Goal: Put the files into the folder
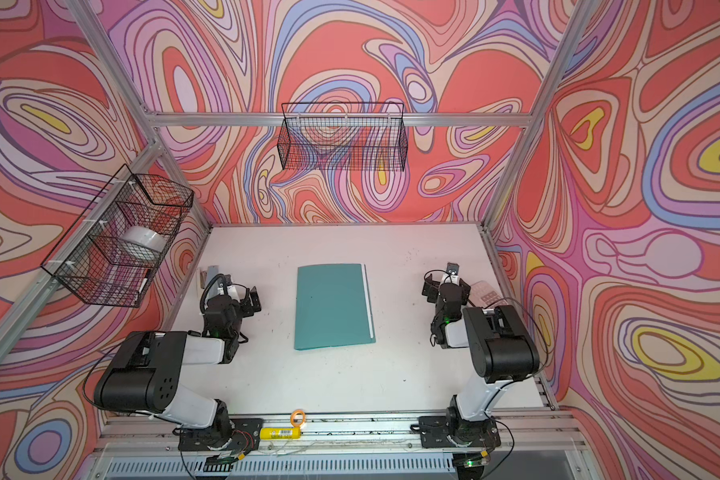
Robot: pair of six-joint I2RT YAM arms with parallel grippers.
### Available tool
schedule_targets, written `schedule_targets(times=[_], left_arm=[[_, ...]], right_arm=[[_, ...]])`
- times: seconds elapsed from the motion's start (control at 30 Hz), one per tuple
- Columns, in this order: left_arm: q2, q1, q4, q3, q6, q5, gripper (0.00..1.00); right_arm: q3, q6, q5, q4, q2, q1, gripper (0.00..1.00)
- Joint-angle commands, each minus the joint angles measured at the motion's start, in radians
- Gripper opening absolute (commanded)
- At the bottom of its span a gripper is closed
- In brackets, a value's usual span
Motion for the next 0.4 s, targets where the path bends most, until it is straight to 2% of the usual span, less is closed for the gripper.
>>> schedule_targets(times=[0.0, 0.17, 0.37], left_arm=[[0.006, 0.002, -0.015, 0.023, 0.013, 0.02, 1.0], [0.006, 0.002, -0.018, 0.023, 0.014, 0.02, 1.0], [0.006, 0.002, -0.017, 0.022, 0.013, 0.021, 1.0]], right_arm=[[0.001, 0.007, -0.011, 0.008, 0.007, 0.002, 0.99], [0.024, 0.012, -0.023, -0.028, 0.017, 0.001, 0.98], [-0.003, 0.006, -0.015, 0.018, 0.006, 0.001, 0.99]])
